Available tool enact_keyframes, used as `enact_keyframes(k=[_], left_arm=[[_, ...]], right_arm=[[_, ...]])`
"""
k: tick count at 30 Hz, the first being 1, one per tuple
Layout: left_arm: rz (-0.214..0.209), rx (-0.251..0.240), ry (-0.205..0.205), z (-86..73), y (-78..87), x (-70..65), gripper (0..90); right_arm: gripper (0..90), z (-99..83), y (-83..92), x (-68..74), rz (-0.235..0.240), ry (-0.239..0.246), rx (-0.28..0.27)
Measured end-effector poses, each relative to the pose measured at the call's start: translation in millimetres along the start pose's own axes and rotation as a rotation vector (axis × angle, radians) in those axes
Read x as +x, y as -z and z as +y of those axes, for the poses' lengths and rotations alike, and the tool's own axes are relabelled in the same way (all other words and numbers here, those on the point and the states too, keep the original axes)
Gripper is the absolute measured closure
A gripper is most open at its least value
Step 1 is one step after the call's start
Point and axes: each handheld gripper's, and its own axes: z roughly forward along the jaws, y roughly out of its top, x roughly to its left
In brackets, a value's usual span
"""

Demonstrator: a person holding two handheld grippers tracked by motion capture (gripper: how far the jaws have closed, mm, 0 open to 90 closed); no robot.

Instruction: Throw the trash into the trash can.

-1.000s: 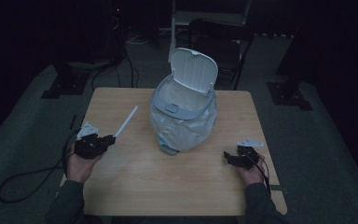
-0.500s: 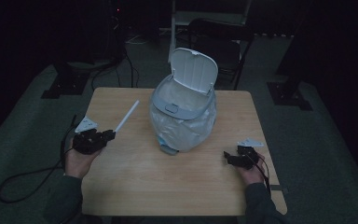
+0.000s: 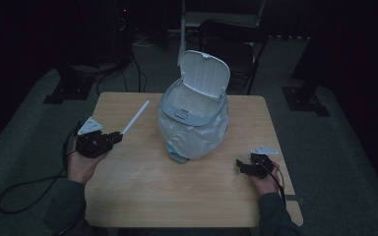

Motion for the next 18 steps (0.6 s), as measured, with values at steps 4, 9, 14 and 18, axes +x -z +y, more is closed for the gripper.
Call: enact_keyframes(k=[4,9,14,18], left_arm=[[-0.01,-0.012,-0.007,4.4,2.4,-0.2,80.2],[-0.019,-0.025,-0.015,10.0,5.8,-0.1,80.2],[-0.02,-0.035,-0.026,16.1,8.6,-0.8,80.2],[-0.026,-0.041,-0.035,20.2,10.4,-1.6,80.2]], right_arm=[[26.3,0.0,0.0,0.0,0.0,0.0,0.0],[26.3,0.0,0.0,0.0,0.0,0.0,0.0],[26.3,0.0,0.0,0.0,0.0,0.0,0.0],[26.3,0.0,0.0,0.0,0.0,0.0,0.0]])
